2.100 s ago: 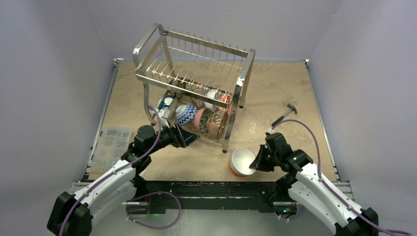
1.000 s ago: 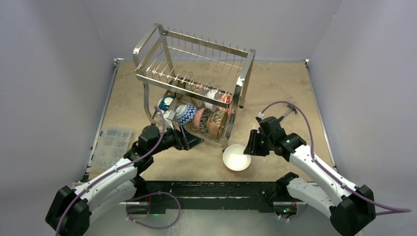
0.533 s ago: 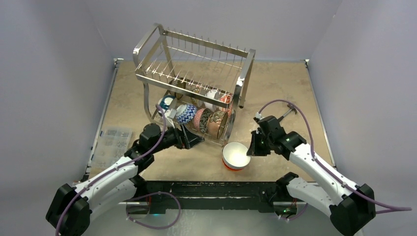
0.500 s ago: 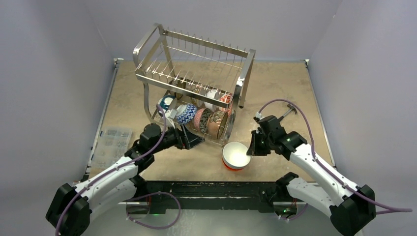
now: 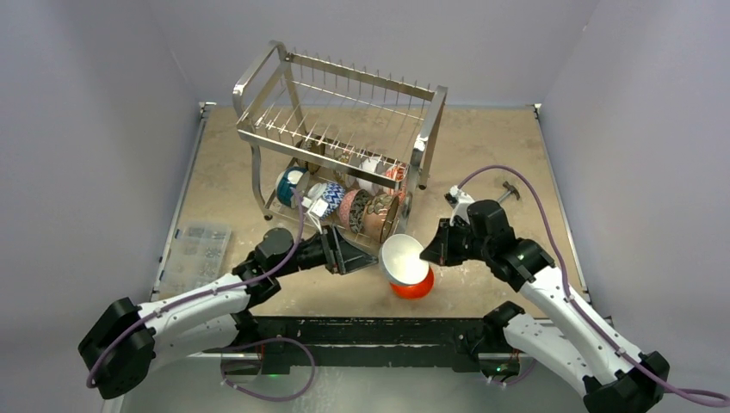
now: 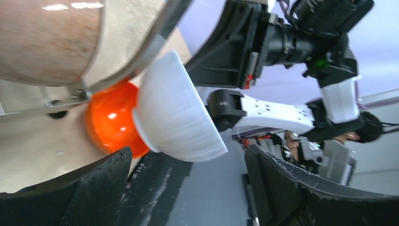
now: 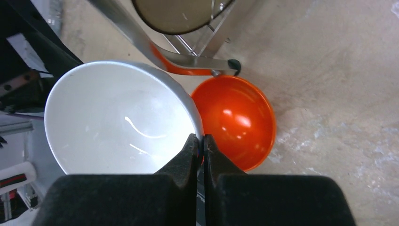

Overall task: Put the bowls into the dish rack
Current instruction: Pick up the bowl from the center of the board, then turn the bowl upside down on the dish rack.

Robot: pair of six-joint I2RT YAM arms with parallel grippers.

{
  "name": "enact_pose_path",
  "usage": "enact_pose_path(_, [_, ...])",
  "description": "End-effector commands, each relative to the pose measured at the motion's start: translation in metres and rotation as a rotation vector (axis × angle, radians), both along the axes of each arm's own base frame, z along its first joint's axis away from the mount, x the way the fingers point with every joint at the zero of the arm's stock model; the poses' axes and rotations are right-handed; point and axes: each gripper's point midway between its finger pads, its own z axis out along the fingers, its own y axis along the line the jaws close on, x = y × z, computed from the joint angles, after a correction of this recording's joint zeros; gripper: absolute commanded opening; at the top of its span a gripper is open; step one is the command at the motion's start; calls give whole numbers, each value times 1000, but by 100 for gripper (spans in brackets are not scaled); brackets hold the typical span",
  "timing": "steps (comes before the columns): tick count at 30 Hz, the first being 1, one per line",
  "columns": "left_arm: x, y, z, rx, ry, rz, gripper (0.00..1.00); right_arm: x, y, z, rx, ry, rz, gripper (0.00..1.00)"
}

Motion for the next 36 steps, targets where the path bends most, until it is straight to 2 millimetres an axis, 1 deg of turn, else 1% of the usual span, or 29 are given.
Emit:
enact_pose_path(1, [-16,-17,36,-158,13,-51,90,11,24,47,161,-125,59,0])
enact_pose_path(3, [-23,-26,31,-134,34,-73,90,12,26,50,170,-133,62,0])
enact_pose_path(6, [-31,-40,20,-74,72,-91,95,13,28,58,188,-151,68,0])
enact_pose_path(7, [-30,-44,18,-57,83,-79,95,13,28,59,192,-154,69,0])
enact_pose_path(10, [-30,-51,-1,9,155,-42,96,12,29,65,206,-165,73,0])
enact_pose_path(11, [-31,-53,-3,9,161,-36,96,11,29,66,212,-168,76,0])
enact_pose_path(16, [-28,-64,3,-55,184,-21,96,9,31,64,218,-164,89,0])
enact_pose_path(22, [-17,-71,13,-121,205,18,90,8,30,64,211,-168,100,0])
enact_pose_path(24, [-12,-72,14,-116,199,40,89,8,30,64,212,-169,103,0])
enact_pose_path(25, [-9,-72,12,-102,195,56,89,8,31,64,214,-169,105,0])
enact_pose_path(29, [1,-70,7,-58,195,113,92,7,31,64,211,-173,115,0])
enact_pose_path(31, [4,-71,10,-75,193,125,92,7,30,64,207,-175,115,0])
enact_pose_path(32, [2,-73,15,-90,187,111,91,8,31,65,209,-176,115,0])
enact_pose_path(36, [-2,-84,19,-93,192,57,82,9,31,66,212,-182,114,0])
